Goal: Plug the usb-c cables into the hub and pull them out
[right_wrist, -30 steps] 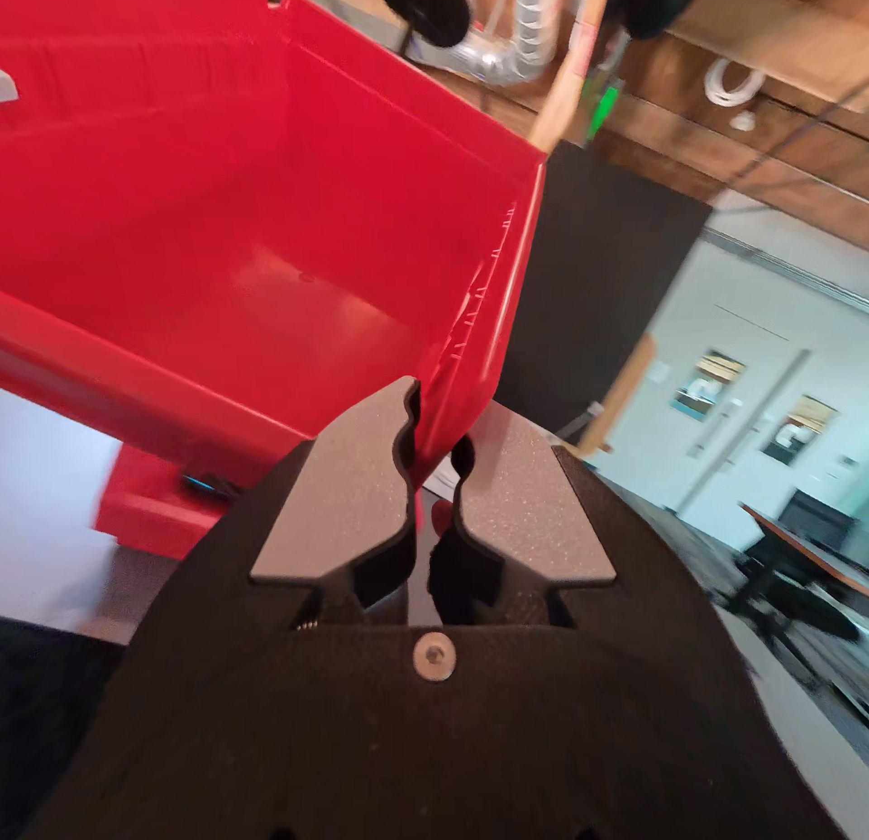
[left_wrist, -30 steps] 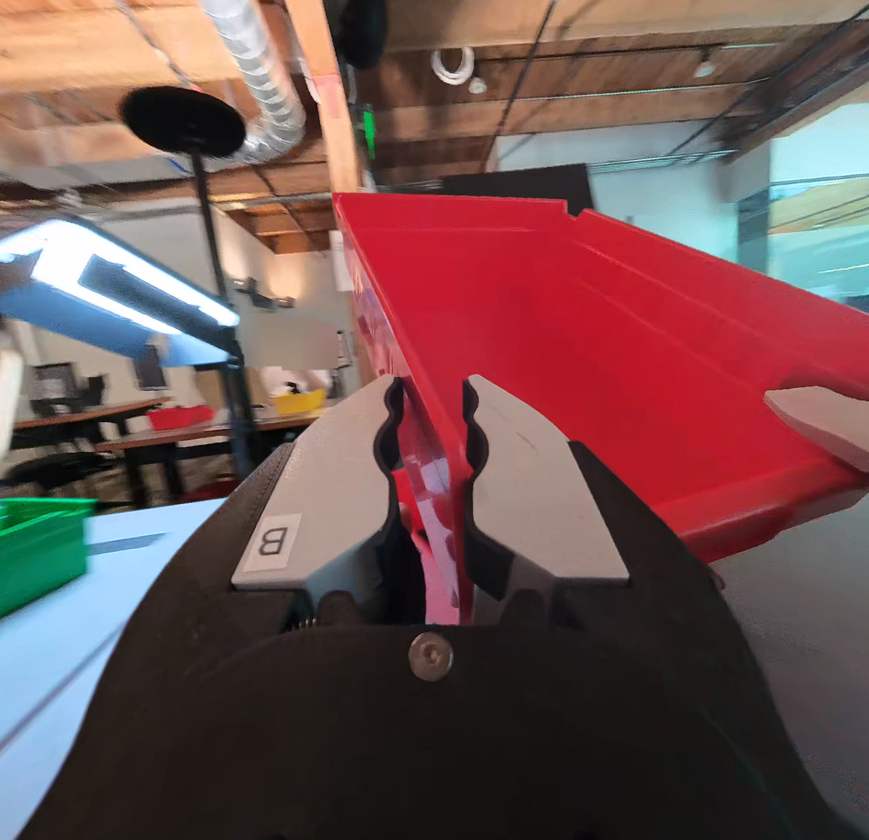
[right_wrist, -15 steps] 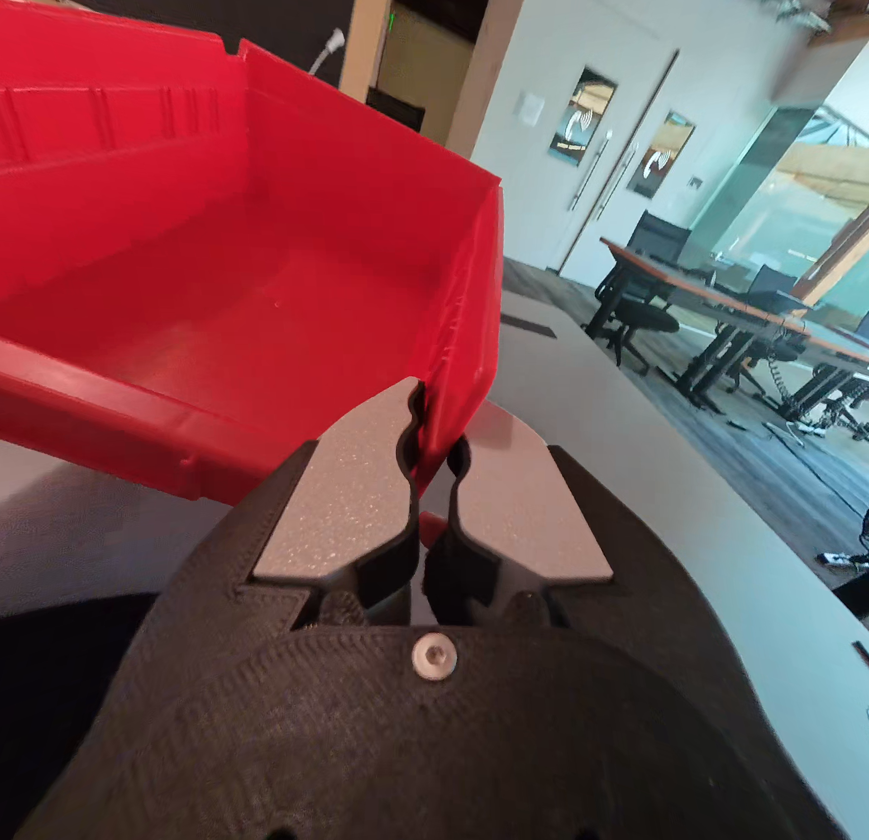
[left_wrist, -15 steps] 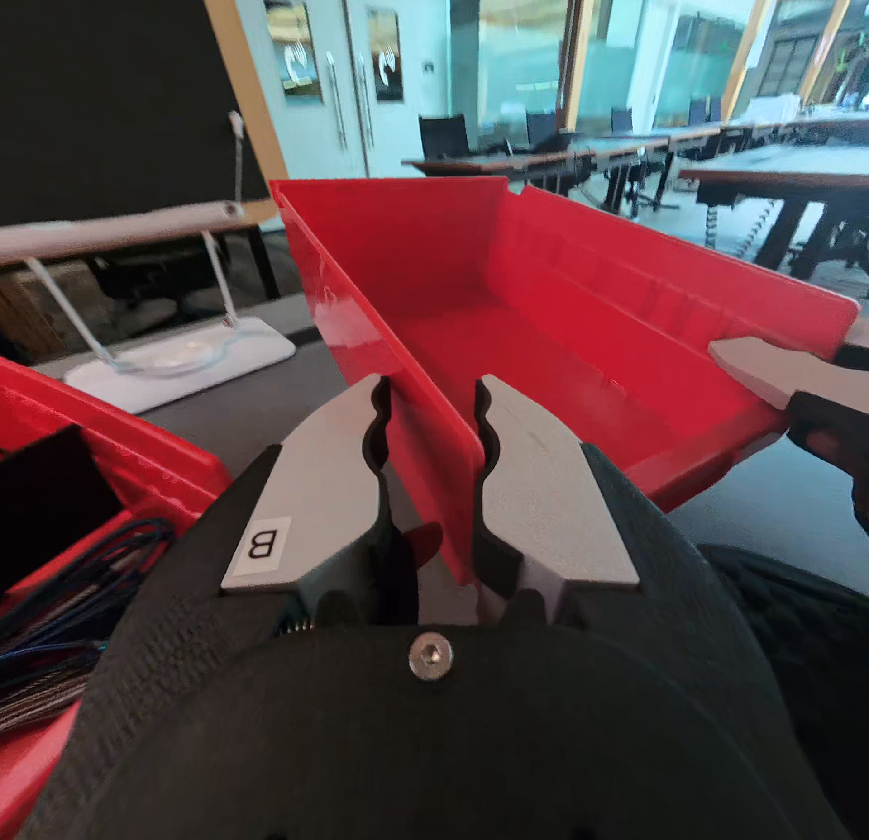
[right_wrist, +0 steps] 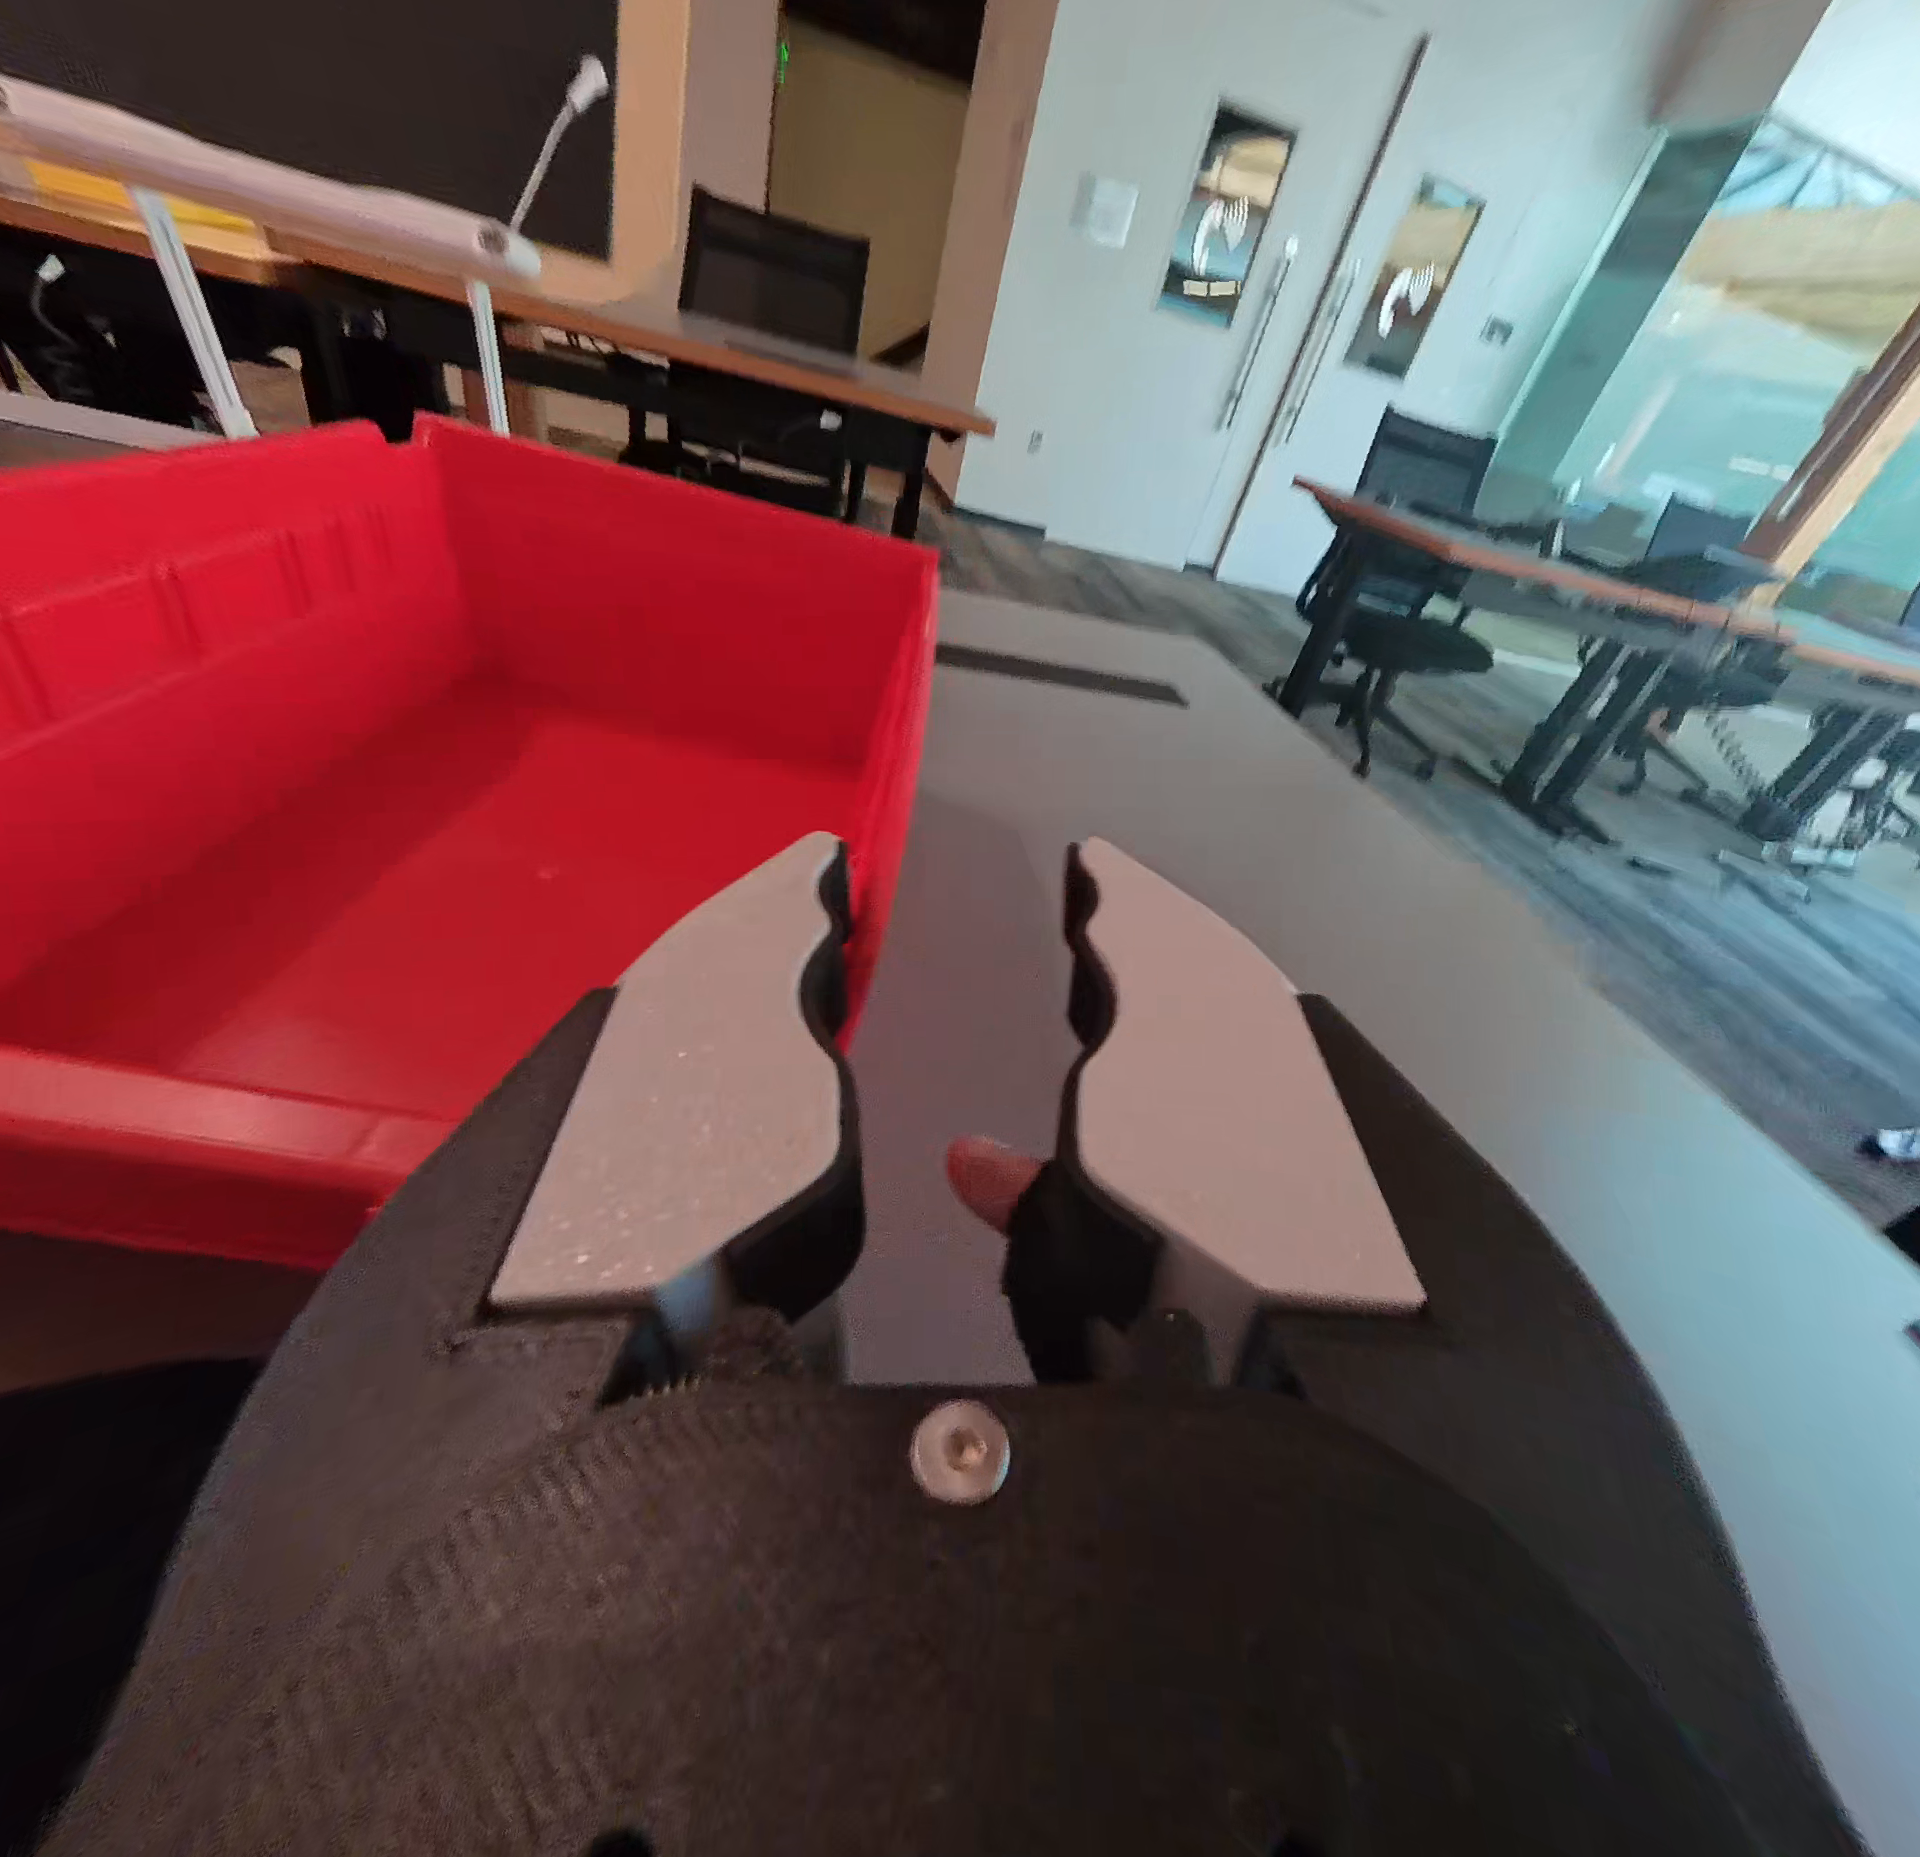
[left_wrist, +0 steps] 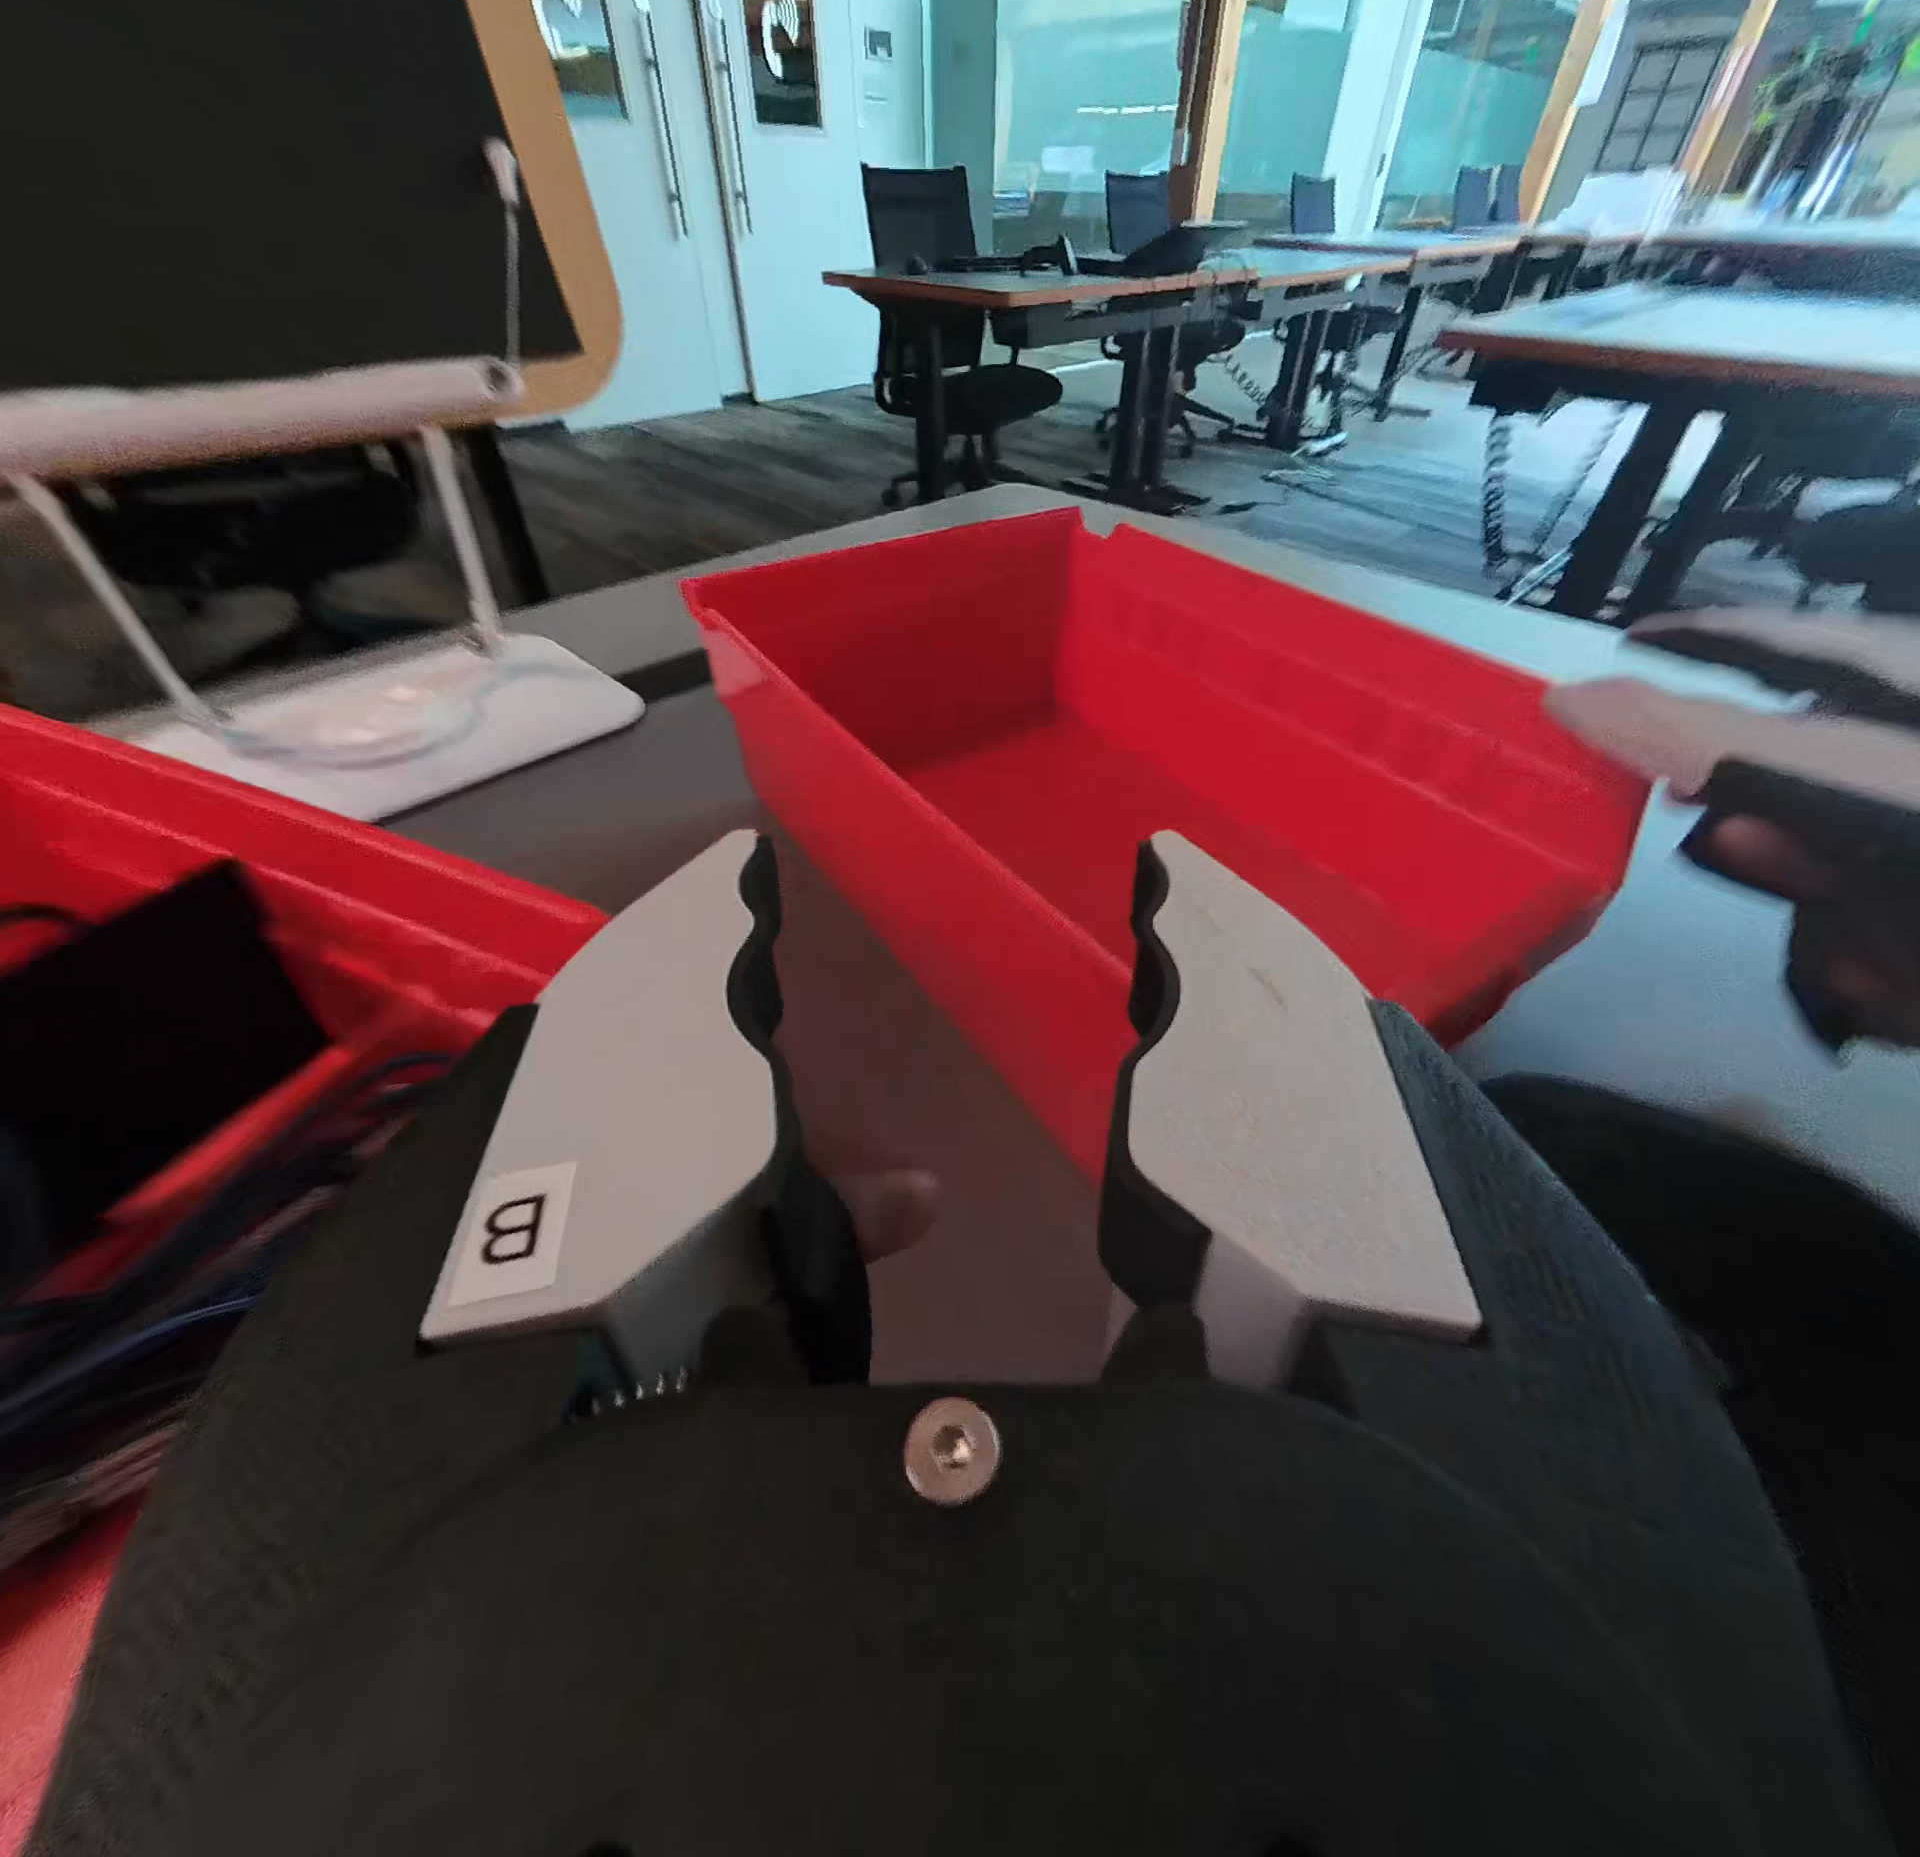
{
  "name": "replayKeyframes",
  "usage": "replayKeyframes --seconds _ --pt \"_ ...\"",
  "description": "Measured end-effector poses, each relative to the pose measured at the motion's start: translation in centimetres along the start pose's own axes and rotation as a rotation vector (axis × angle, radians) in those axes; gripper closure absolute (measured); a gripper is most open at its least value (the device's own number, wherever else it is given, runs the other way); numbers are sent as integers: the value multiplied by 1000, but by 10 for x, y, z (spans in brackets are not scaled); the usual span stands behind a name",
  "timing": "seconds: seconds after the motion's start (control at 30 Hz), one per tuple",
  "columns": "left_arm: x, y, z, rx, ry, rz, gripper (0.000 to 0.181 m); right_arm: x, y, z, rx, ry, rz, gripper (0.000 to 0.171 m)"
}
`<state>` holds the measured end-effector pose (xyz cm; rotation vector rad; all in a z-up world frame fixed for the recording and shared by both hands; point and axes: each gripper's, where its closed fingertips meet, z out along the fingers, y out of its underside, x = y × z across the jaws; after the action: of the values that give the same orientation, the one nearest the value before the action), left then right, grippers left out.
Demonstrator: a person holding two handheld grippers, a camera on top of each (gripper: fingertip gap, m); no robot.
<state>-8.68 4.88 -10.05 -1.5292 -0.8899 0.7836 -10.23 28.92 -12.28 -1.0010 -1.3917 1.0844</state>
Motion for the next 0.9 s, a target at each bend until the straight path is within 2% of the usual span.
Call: replayKeyframes --seconds 0.1,0.13,0.2,0.23,0.3,0.37,0.47,0.5,0.57,0.9 --pt "-24 13 -32 -151 -33 218 116 -11 -35 -14 146 -140 -105 96" --pt "-36 22 -40 -224 -59 289 115 -26 -49 -23 210 -233 -149 91" --pt "-60 45 -52 -353 -114 408 116 -60 -61 -39 231 -386 -233 94" --pt "-69 57 -54 -419 -125 444 118 -80 -55 -45 172 -474 -291 101" --pt "-79 83 -56 -544 -107 479 121 -119 -30 -52 3 -638 -412 106" --pt "-91 102 -55 -647 -119 522 123 -146 2 -52 -142 -732 -546 106" --pt "-120 120 -60 -793 -206 625 136 -154 34 -38 -276 -696 -743 113" --pt "-130 126 -66 -852 -237 649 146 -152 38 -32 -285 -656 -808 128" --pt "-134 129 -73 -867 -219 633 146 -147 44 -27 -313 -627 -890 137" --pt "-169 142 -162 -943 -210 577 142 -70 62 -14 -396 -500 -893 134"
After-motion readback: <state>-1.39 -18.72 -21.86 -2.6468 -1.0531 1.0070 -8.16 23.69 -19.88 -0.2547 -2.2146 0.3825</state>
